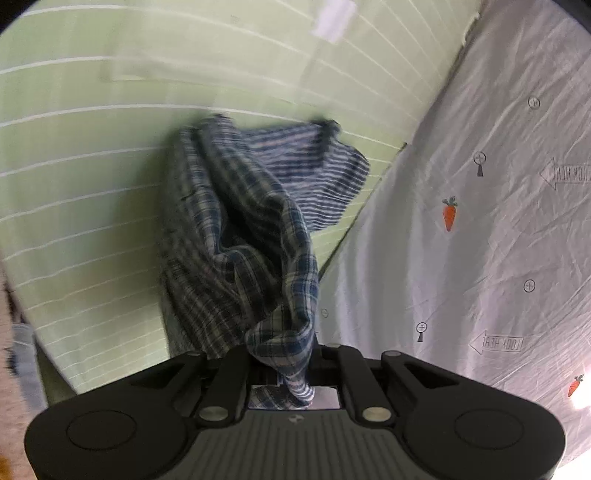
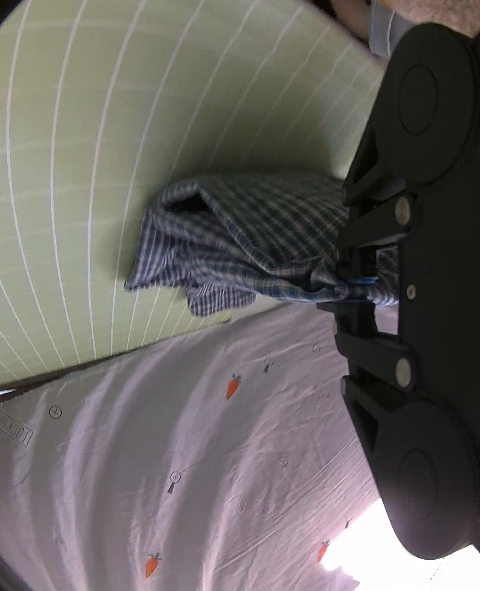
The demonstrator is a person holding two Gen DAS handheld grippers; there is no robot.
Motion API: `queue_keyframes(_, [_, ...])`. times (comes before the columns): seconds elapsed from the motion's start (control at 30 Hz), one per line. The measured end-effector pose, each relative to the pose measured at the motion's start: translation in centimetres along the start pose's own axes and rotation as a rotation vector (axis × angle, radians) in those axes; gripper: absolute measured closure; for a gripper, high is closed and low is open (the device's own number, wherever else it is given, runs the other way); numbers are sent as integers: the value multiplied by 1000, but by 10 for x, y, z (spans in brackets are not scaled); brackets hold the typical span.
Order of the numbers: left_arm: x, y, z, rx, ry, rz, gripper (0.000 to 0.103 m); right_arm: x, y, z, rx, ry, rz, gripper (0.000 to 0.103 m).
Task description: Fold clothes
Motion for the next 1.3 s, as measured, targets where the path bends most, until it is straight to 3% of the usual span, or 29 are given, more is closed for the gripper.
queue_keyframes(0.23, [60,-37,28,22,24,14,92,41,49,29,8,-16,15,96])
queue_keyframes(0.3, [89,-51,41,36,37,18,81,60,68,42,-5,-35,12,95])
queue_keyframes(0.33, [106,-61,50,54,51,10,67,72,79,51,-21,-53,13,92])
queue_keyframes(0.4, [130,-82,61,107,73,-27,46,94,105,70,-102,-96,17,79])
queue_keyframes(0.43, [140,-94,66,144,85,-50,41,102,118,78,-152,-121,17,56])
queue_keyframes(0.47, [148,-105,70,191,97,-67,38,110,131,87,-202,-146,18,44])
queue_keyframes(0.5, [150,-114,71,278,101,-56,27,111,141,88,-288,-188,-14,42])
queue_keyframes(0.53, [147,-120,72,392,89,-14,19,111,150,89,-381,-234,-52,38])
queue_keyframes(0.57, [145,-126,74,506,76,29,18,111,160,89,-474,-279,-90,28])
queue_keyframes(0.6, [142,-130,75,624,60,82,18,112,164,87,-563,-319,-151,25])
queue_keyframes(0.7, [129,-116,78,947,6,356,18,122,160,78,-850,-383,-359,23])
queue_keyframes(0.77, [127,-98,79,1085,28,508,18,133,149,74,-961,-382,-475,20])
queue_keyframes(0.83, [130,-78,79,1170,100,628,18,145,135,73,-1023,-366,-556,20])
queue_keyframes(0.9, [131,-63,79,1192,140,670,18,152,120,78,-1008,-333,-577,19])
queue_keyframes(1.1, [143,-49,79,1168,207,586,18,166,102,86,-981,-328,-590,15])
queue_keyframes(1.3, [176,-52,79,1149,263,542,17,192,111,85,-991,-296,-566,11])
Point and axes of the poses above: each gripper's, at about its wrist camera, not at the fingertips, and x roughly the way its jaws point, y to its left, z to its top, the point moved 3 cm from there along x, roughly the way its jaws point, and after that the axes turned 12 degrees about -z, right-handed, at the moved point
